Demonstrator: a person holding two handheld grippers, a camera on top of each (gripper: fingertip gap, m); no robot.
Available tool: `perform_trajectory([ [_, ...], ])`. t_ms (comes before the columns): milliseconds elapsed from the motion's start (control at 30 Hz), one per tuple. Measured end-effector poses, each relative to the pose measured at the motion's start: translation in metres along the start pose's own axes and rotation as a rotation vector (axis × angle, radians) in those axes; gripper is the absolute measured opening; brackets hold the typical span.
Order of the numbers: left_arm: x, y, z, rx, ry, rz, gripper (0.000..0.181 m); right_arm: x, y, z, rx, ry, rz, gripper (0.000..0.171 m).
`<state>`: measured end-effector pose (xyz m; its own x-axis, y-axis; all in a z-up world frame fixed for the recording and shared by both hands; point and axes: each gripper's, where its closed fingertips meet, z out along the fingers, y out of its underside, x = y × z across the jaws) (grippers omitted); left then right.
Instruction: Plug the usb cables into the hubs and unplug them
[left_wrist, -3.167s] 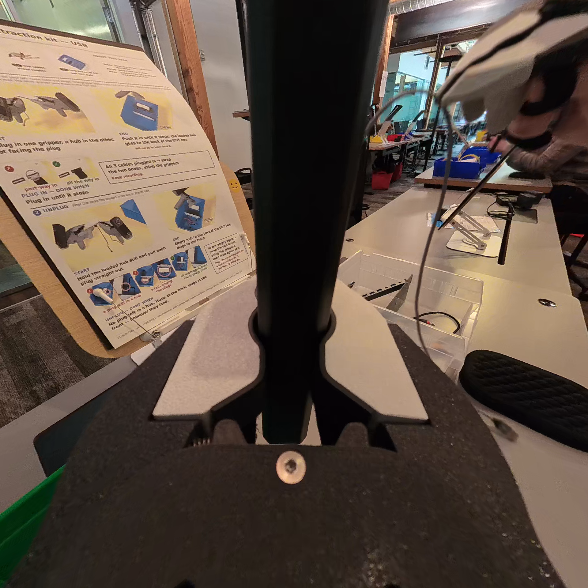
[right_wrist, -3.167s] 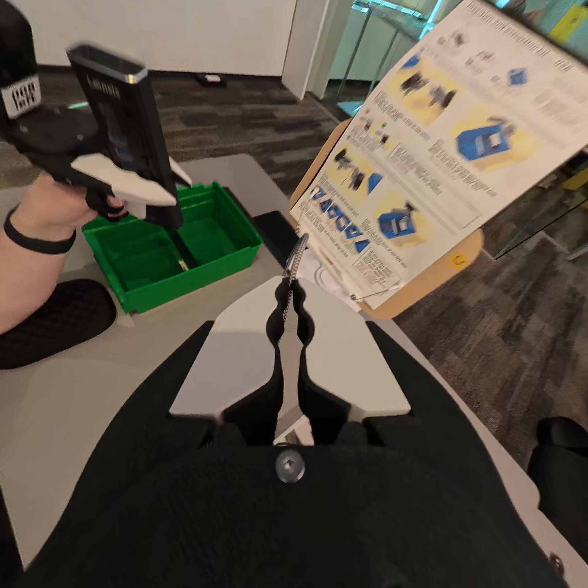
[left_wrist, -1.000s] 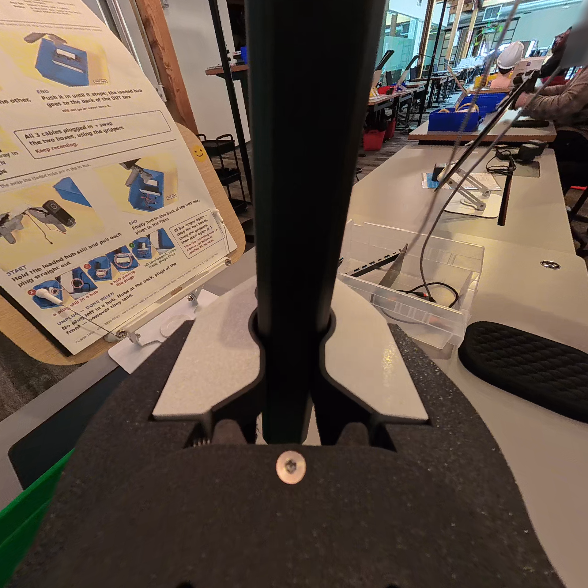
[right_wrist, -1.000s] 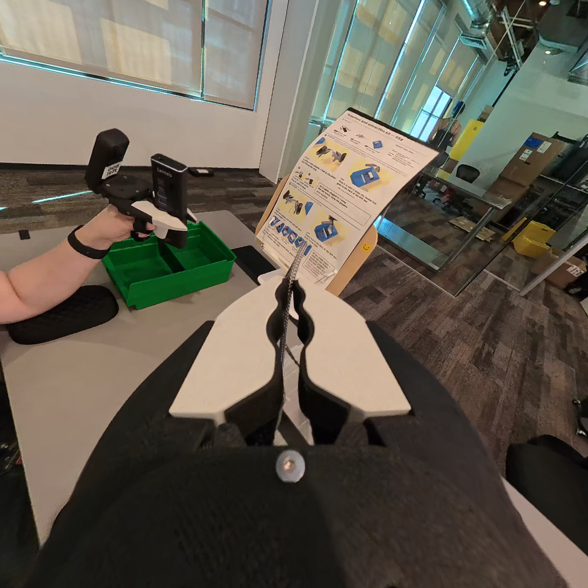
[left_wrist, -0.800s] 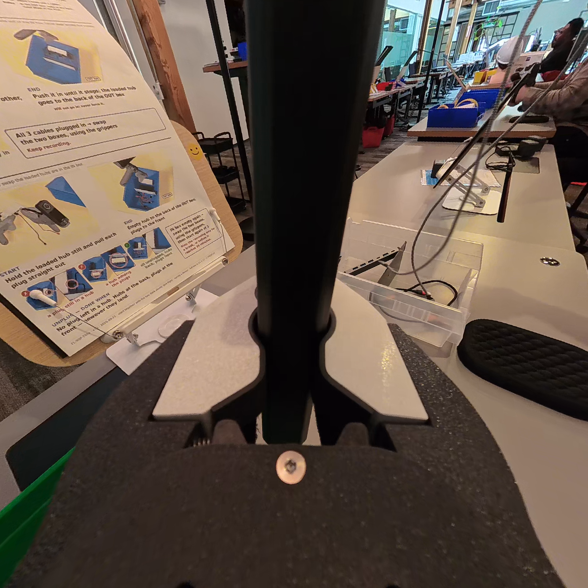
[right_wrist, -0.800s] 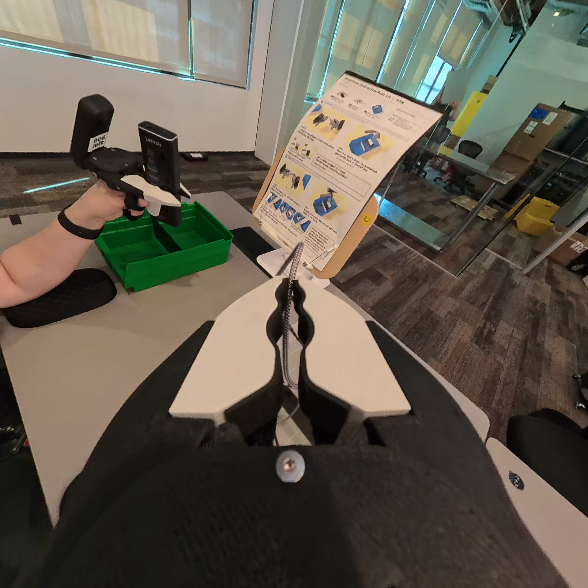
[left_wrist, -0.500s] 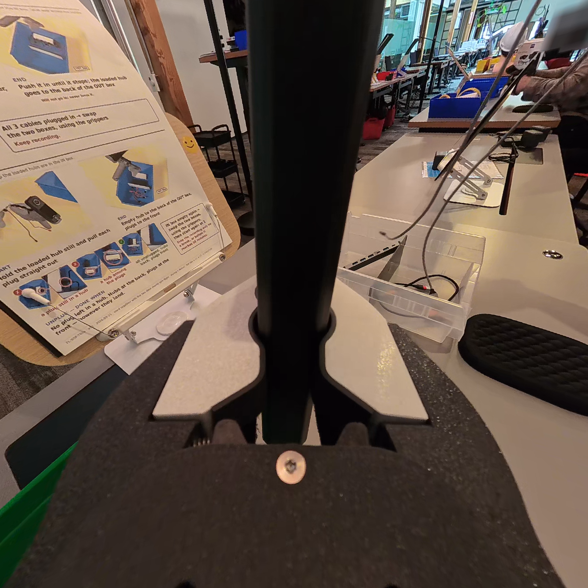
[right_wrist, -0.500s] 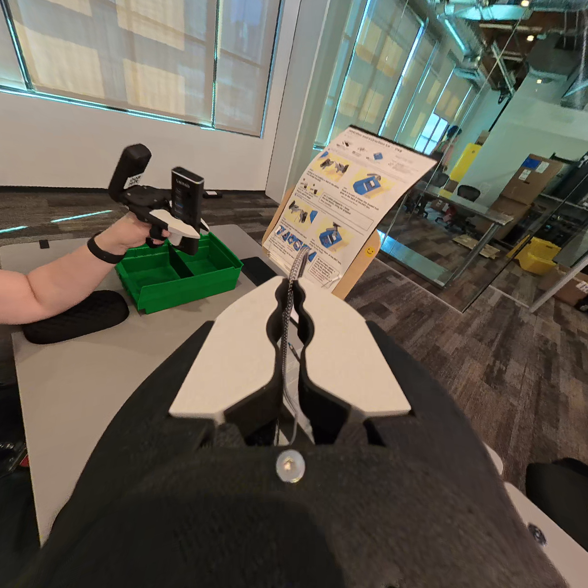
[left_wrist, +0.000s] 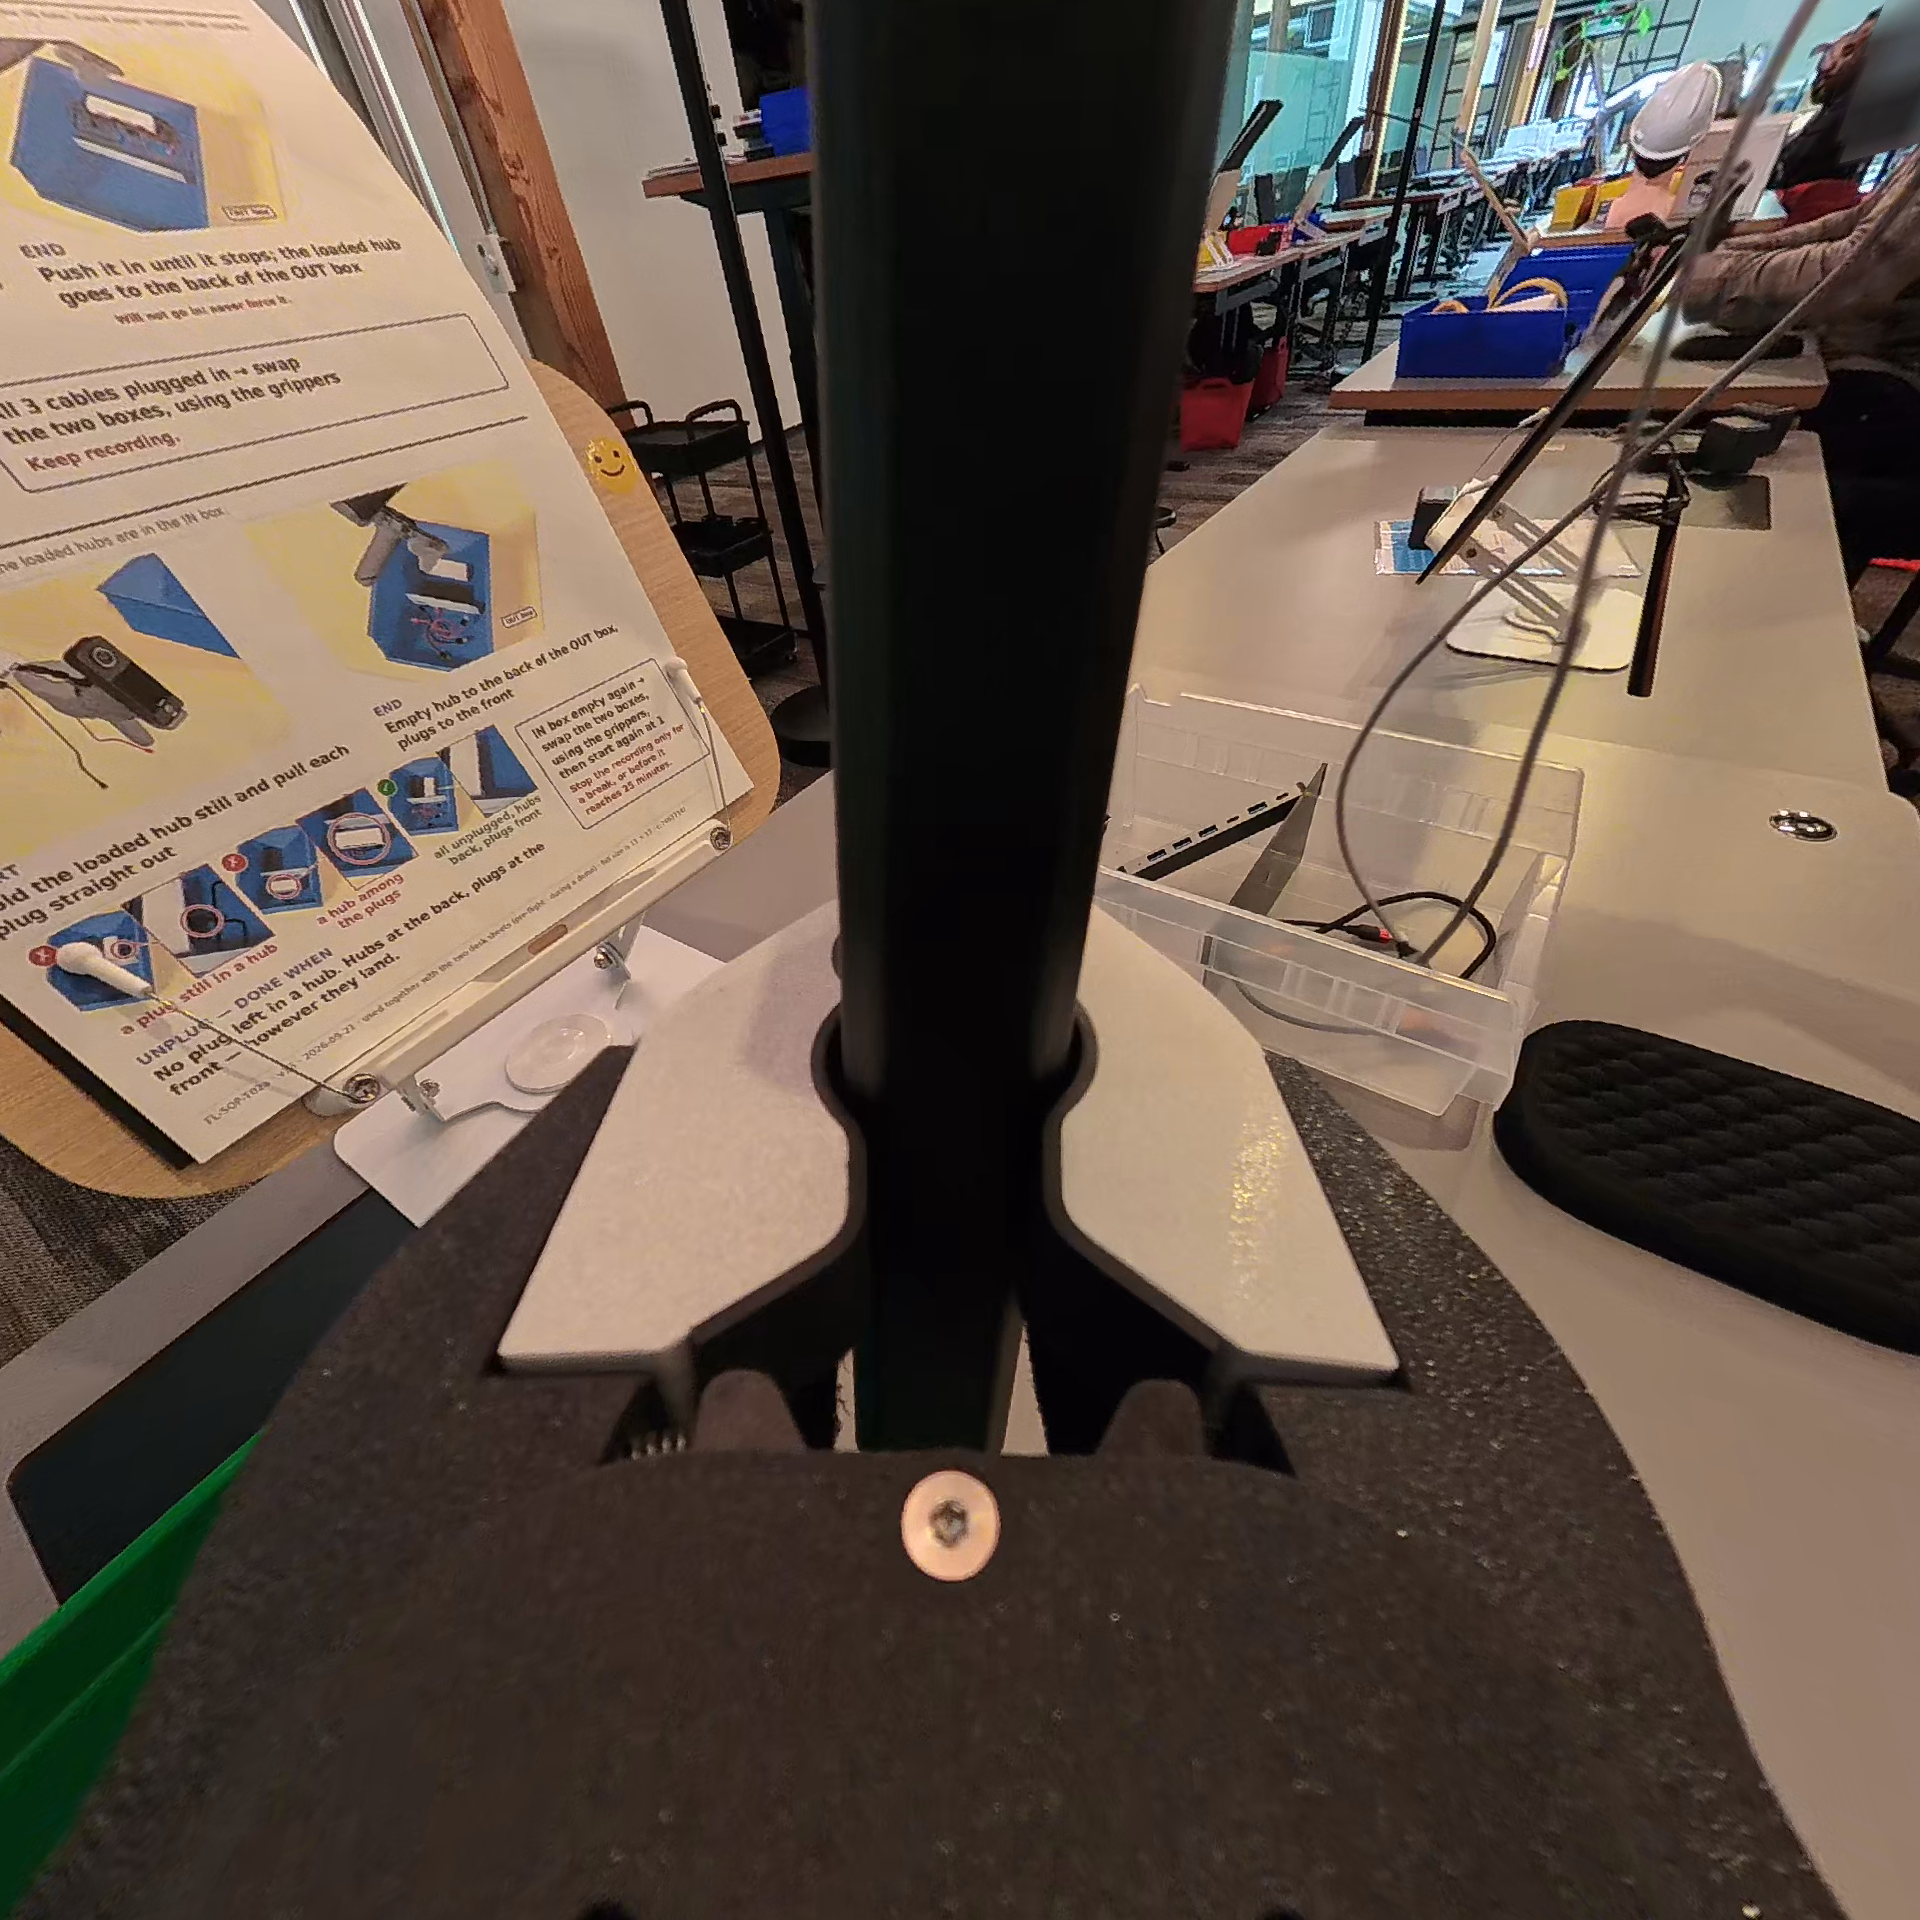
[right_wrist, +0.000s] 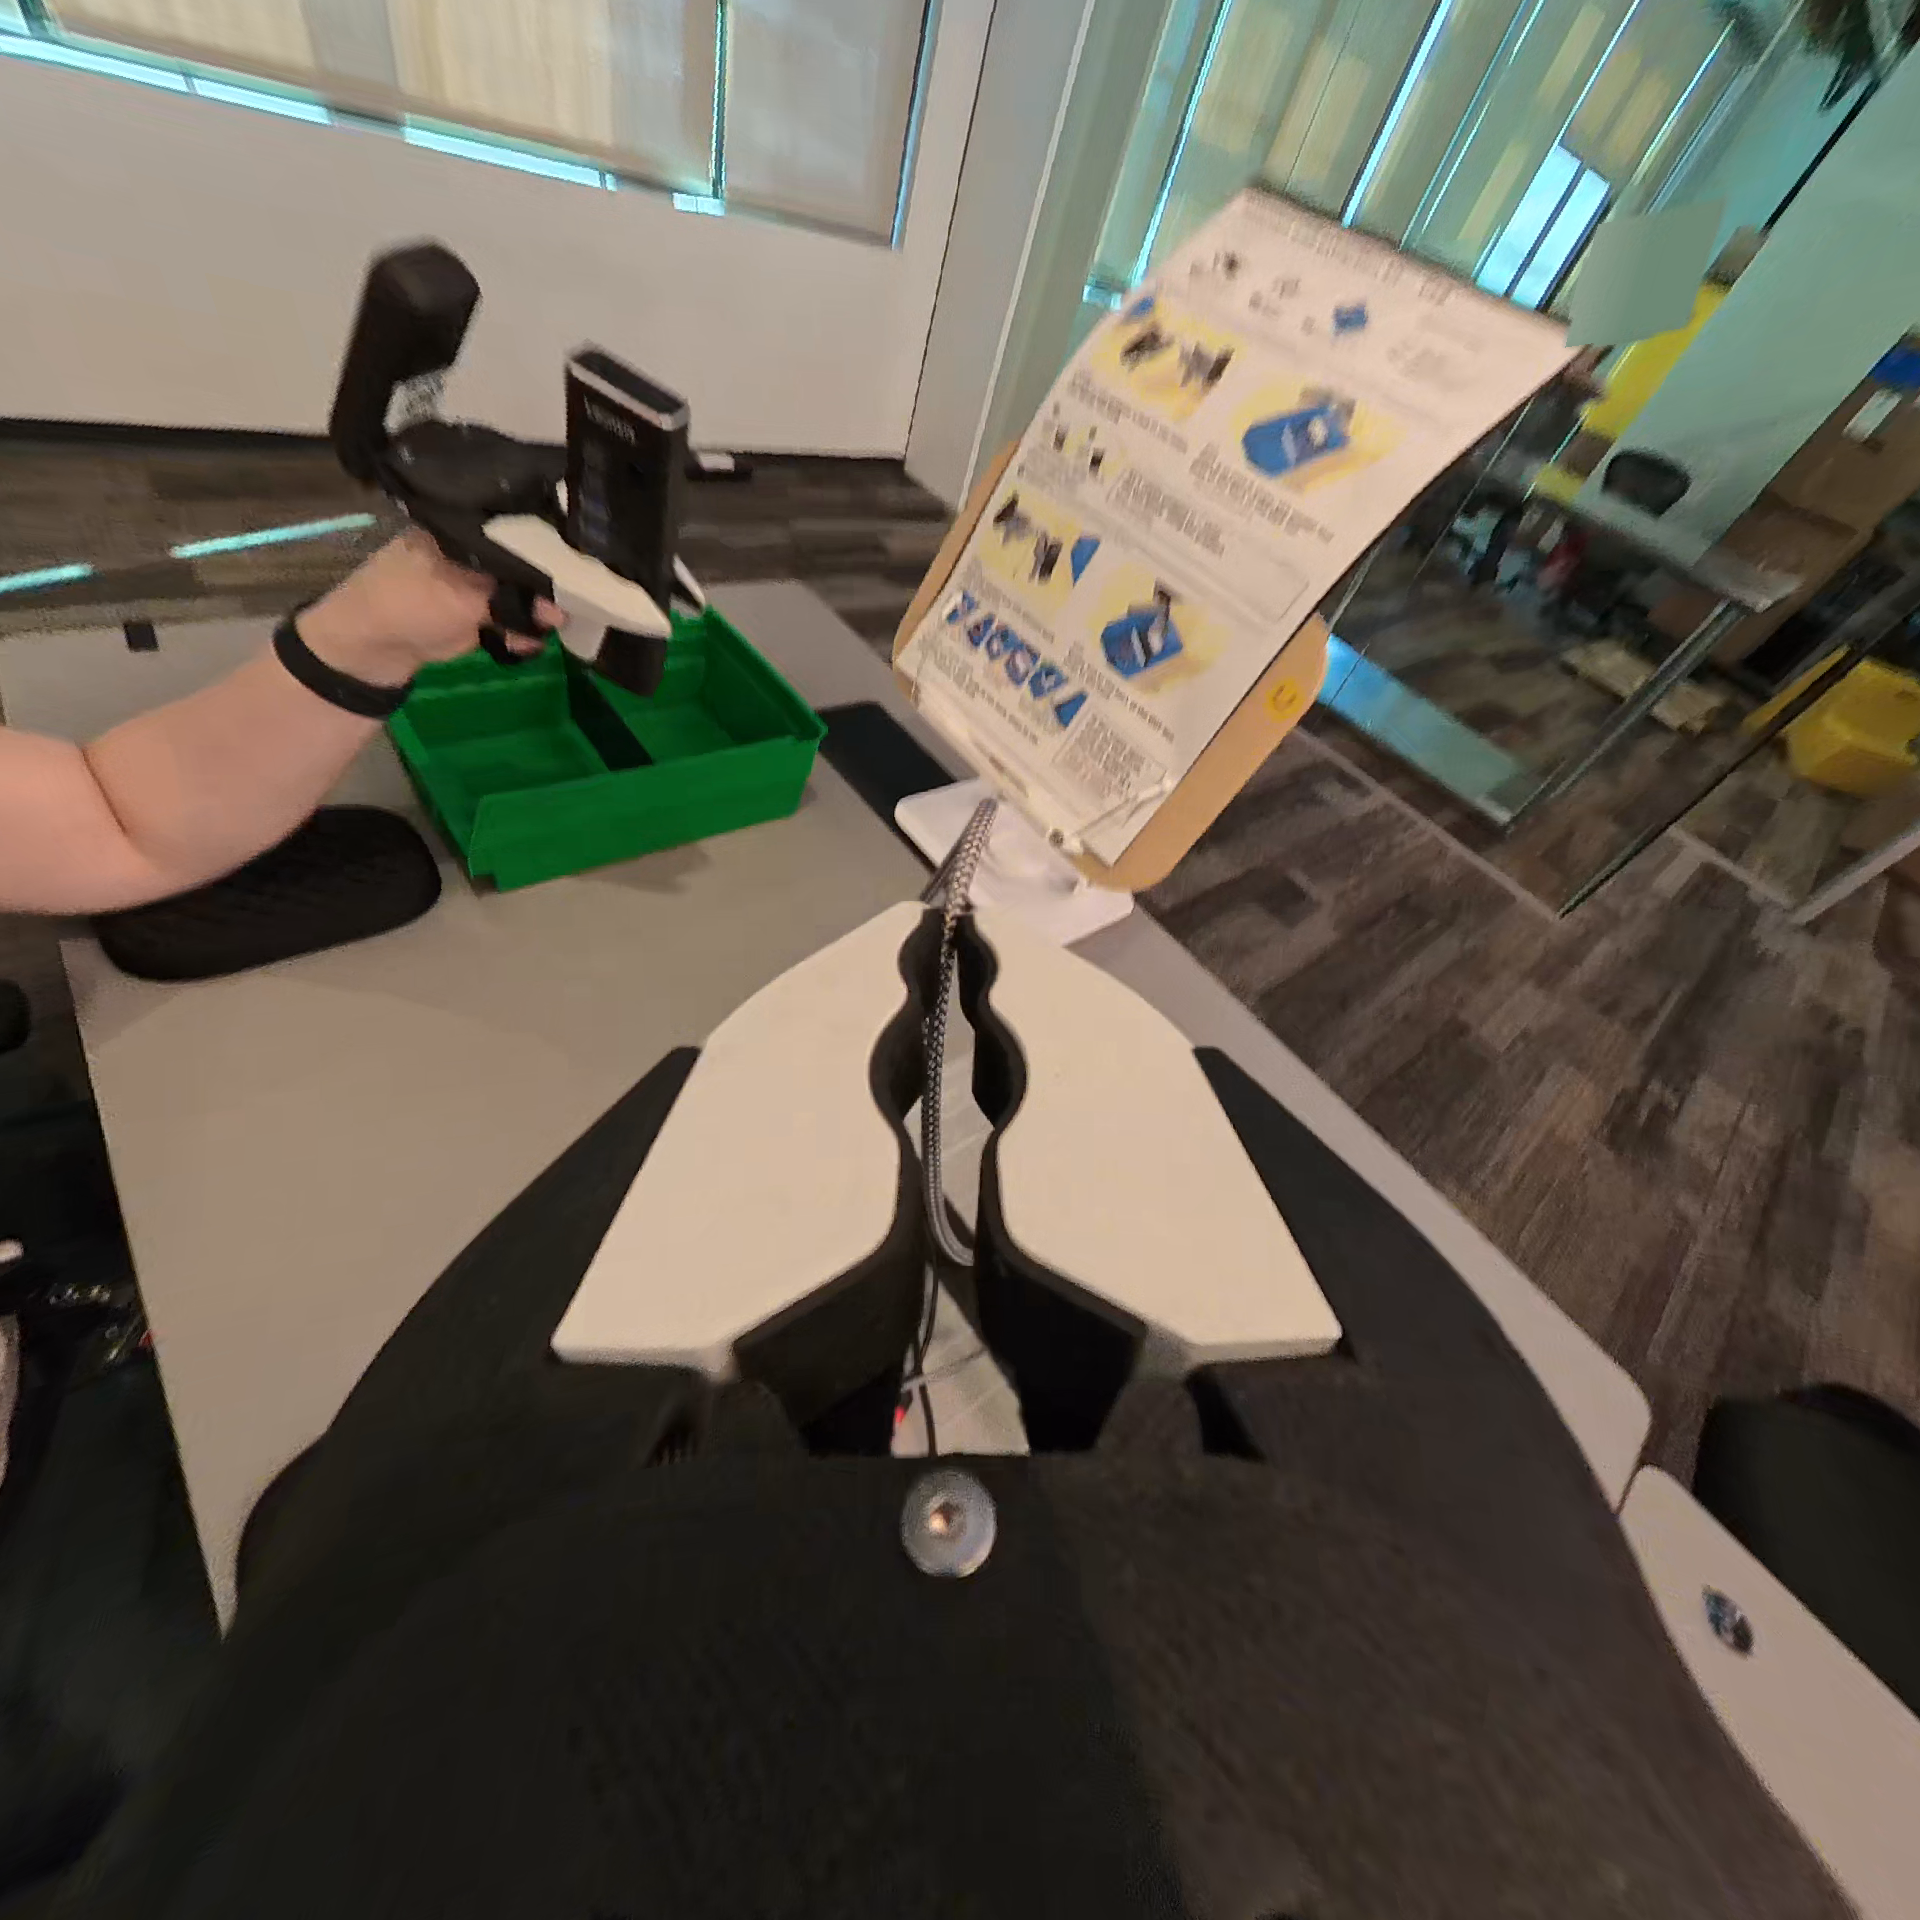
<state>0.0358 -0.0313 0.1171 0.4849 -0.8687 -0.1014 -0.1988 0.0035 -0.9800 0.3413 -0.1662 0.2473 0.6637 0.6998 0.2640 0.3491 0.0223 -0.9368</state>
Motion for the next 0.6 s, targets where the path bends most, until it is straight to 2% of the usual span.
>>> perform_trajectory([
  [200, 0.001, -0.001, -0.001, 0.002, 0.003, 0.002, 0.029, -0.004, 0.065, 0.045, -0.193, -0.106, 0.099, 0.004],
  [367, -0.001, -0.003, -0.004, 0.013, 0.004, -0.003, 0.029, -0.021, 0.12, 0.066, -0.311, -0.201, 0.184, 0.004],
  [500, -0.002, -0.004, -0.005, 0.018, 0.004, -0.008, 0.029, -0.02, 0.162, 0.078, -0.387, -0.187, 0.248, 0.004],
  [600, -0.001, -0.005, -0.006, 0.02, 0.004, -0.005, 0.029, -0.005, 0.207, 0.082, -0.53, -0.102, 0.281, 0.004],
])
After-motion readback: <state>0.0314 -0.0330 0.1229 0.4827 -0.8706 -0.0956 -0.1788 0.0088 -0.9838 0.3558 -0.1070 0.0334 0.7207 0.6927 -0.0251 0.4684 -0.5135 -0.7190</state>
